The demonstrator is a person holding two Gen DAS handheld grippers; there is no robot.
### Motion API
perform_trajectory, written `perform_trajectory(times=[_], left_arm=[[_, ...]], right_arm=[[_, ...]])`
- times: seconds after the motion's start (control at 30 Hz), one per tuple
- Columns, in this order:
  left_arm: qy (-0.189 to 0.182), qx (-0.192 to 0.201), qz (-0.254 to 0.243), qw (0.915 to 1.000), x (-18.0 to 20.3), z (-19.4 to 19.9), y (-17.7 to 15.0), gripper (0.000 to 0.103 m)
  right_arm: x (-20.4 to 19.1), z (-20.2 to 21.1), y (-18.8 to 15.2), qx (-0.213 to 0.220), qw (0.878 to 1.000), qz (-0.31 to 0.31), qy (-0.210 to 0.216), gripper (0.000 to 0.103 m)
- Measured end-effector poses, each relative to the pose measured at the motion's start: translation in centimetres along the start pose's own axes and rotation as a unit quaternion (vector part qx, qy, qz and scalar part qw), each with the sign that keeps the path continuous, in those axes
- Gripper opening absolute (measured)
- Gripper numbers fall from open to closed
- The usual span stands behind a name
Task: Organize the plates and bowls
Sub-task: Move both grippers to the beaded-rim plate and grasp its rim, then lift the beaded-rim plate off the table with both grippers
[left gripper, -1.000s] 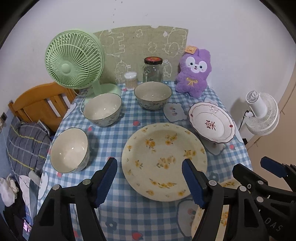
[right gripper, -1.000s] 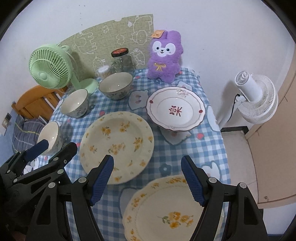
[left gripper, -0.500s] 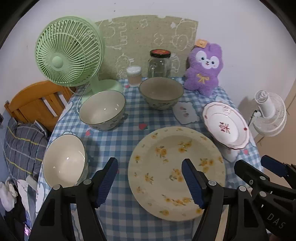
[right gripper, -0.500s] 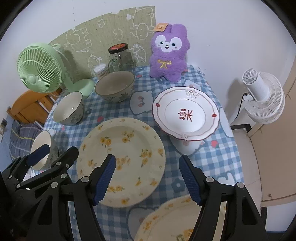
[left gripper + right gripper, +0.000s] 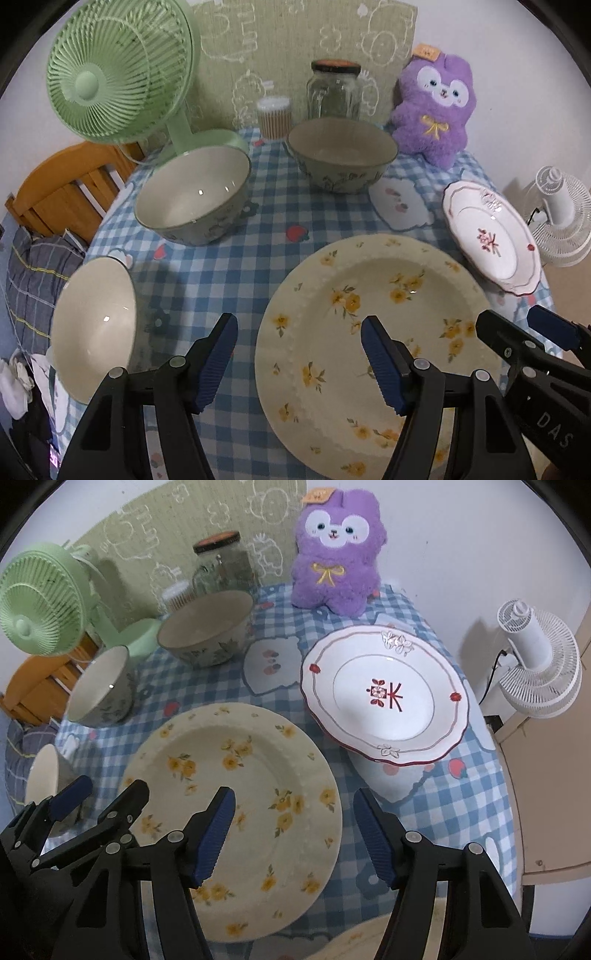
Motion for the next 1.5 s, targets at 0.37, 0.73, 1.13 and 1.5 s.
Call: perform_trajectory(times=[0.37,0.73,1.13,1.5], left_arm=[[0.003,-0.037,0.027,0.9990,-0.9,-3.2,-1.0,0.070],[-0.002,-0.050,0.038,0.9980,-0.7,-4.7,-1.5,0.067],[0.001,-0.059,0.041,0.9974,-0.7,-4.8,-1.4,0.066],[0.010,-0.064,0.027,0.9975,-0.5,-4.1,-1.8,0.063]], right_arm=[[-0.5,-4.1,-0.3,-0.031,0.999,0.002,-0.010,0.070],[-0.8,-6.0,-0.7,-0.048,0.999,0.008,-0.011,0.067],[-0.8,-6.3,-0.7,-0.060,0.998,0.003,-0.015,0.067],[-0.7,-5.4,-1.3,-0.066,0.997,0.015,-0.027,0.067]])
Point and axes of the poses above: each gripper's, at about its wrist camera, not at the fingertips, and z roughly against the way its jaws point, x to its right, y to its top, the point moved 9 cm from there along -z, roughly the way its jaws point, and after that the axes turned 8 degrees about -y, right-handed, at the moved point
